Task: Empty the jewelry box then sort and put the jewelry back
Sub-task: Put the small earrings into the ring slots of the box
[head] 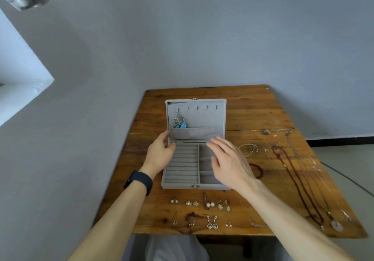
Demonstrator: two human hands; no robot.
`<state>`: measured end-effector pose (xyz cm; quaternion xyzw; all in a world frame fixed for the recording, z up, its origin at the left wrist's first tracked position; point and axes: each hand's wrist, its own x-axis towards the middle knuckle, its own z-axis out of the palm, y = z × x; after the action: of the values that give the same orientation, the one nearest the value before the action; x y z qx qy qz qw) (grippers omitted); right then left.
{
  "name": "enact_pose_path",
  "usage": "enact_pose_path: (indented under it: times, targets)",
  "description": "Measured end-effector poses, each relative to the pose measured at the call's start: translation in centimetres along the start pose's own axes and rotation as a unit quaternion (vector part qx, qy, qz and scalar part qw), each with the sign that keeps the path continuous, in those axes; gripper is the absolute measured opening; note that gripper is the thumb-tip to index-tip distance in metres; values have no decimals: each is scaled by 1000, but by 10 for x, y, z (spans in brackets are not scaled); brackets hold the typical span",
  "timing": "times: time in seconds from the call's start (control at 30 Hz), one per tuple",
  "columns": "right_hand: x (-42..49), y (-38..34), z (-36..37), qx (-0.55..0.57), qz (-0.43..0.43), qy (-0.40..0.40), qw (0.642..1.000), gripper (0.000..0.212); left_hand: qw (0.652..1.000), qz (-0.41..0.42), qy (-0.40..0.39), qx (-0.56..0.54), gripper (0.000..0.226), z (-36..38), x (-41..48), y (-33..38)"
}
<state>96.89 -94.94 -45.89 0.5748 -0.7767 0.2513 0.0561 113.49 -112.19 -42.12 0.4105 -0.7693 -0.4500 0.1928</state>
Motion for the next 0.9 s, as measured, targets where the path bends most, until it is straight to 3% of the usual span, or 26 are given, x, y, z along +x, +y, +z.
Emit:
enact_pose_path:
  times: [0.2,0.37,0.73,0.9]
  targets:
    - [-73,-13,-15,29,50,16,998,39,999,51,18,0,44,10,-62,-4]
    - [-131,-19,-17,26,89,6,996,32,996,91,-11,9,28,32,-110,-9]
    - [-144,-19,-17,-57,152,13,987,22,950,208,13,234,29,92,-141,2]
    - [-128,-23,-19,-57,156,-19,986,27,922,219,10,318,27,107,-134,7]
